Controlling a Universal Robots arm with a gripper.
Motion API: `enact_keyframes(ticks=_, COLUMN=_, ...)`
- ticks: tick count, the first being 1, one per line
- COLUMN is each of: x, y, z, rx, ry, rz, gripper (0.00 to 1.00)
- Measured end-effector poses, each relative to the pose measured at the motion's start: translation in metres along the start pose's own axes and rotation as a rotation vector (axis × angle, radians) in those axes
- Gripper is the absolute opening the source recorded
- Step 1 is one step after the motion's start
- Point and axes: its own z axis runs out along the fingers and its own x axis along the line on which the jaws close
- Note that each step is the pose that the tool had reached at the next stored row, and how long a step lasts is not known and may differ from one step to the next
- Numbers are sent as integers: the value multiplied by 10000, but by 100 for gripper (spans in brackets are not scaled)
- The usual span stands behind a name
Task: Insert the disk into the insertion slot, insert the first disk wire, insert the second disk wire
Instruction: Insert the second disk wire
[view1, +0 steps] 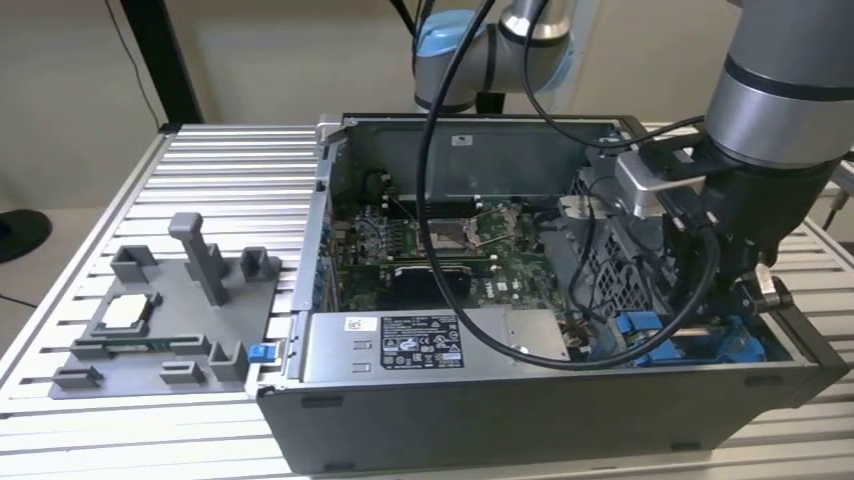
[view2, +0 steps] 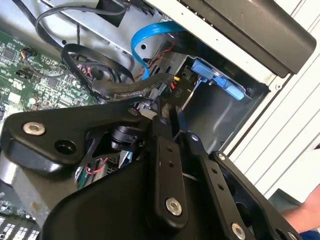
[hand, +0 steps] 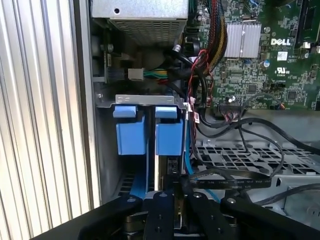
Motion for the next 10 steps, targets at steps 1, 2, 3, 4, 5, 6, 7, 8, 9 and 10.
enact_keyframes(ticks=1, x=2, y=1, z=4, rx=-2, ry=-1, rz=1, gripper=100)
enact_keyframes(ticks=2, x=2, y=2, z=-1, rx=-4, ry=9, rz=1, gripper=100)
enact_keyframes(ticks=3, x=3, y=1, z=-13, rx=-5, ry=27, rz=1, gripper=100)
enact_keyframes(ticks=4, x=3, y=-2, z=-35, rx=-12, ry=22, rz=8, gripper=100)
enact_keyframes(ticks=5, x=3, y=-9, z=-74, rx=-14, ry=24, rz=10, gripper=100)
enact_keyframes(ticks=6, x=3, y=-16, z=-119, rx=-15, ry=25, rz=11, gripper=100)
enact_keyframes(ticks=7, x=3, y=-24, z=-164, rx=-15, ry=23, rz=12, gripper=100)
enact_keyframes(ticks=8, x=3, y=-32, z=-209, rx=-16, ry=27, rz=11, gripper=100)
enact_keyframes(ticks=9, x=3, y=-39, z=-252, rx=-16, ry=23, rz=11, gripper=100)
enact_keyframes(ticks=10, x=3, y=-47, z=-298, rx=-16, ry=24, rz=11, gripper=100)
